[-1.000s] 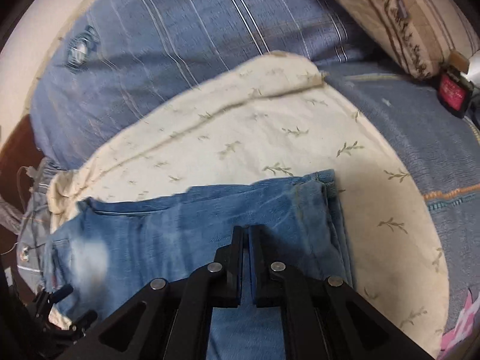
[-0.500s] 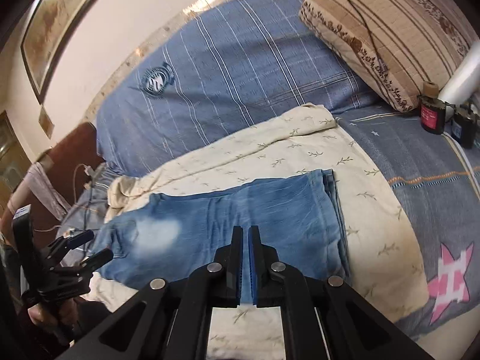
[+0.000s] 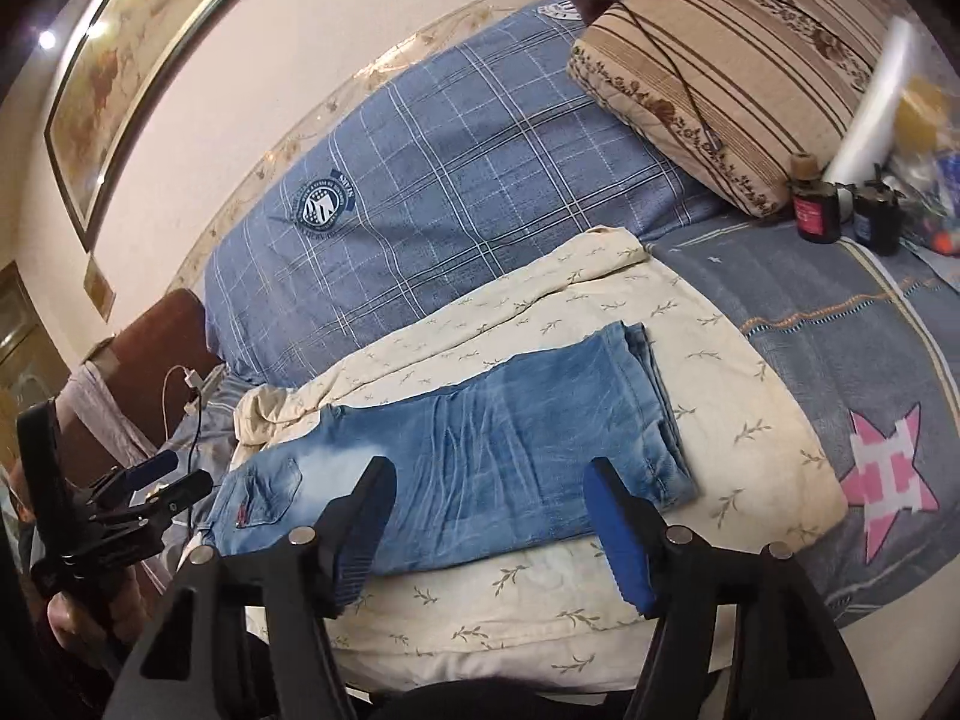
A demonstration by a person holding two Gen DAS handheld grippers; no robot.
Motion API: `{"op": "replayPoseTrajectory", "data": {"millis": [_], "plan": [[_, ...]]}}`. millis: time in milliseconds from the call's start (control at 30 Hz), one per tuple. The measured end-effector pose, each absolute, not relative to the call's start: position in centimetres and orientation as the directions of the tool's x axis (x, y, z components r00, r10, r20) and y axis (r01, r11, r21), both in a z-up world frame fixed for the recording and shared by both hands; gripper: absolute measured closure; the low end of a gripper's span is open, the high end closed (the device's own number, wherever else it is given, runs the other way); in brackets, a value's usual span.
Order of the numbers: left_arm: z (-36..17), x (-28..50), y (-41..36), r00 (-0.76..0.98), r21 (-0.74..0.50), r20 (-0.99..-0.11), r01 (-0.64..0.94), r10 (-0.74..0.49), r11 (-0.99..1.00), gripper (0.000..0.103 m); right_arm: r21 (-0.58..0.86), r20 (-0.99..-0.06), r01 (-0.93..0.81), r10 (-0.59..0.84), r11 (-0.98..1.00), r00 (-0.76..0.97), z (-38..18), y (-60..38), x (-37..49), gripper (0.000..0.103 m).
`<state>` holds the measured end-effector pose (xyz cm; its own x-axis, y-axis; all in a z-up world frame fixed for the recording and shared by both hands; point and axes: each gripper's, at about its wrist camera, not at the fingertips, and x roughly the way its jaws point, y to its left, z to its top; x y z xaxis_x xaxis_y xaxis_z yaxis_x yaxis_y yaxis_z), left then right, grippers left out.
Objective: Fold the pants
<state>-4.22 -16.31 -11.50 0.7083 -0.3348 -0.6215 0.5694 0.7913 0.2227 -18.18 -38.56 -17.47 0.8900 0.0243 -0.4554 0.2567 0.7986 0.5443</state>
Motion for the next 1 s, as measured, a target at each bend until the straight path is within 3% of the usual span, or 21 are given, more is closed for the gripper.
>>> {"op": "replayPoseTrajectory", "data": {"millis": [767, 1000], "plan": [[-10.4, -1.3, -12.7, 0.776, 0.225, -0.571, 0.462, -0.269, 0.858, 0.016, 0.564, -0.509, 0.263, 0.078, 0.783, 0.857, -19.2, -38.3, -16.0, 0.034], [-14.3, 1.6, -12.5, 0.67, 0.164, -0.701, 0.484, -0.243, 0.859, 0.013, 0.622, -0.547, 0.297, 0.13, 0.725, 0.827, -22.0, -39.0, -14.6, 0.034]]}}
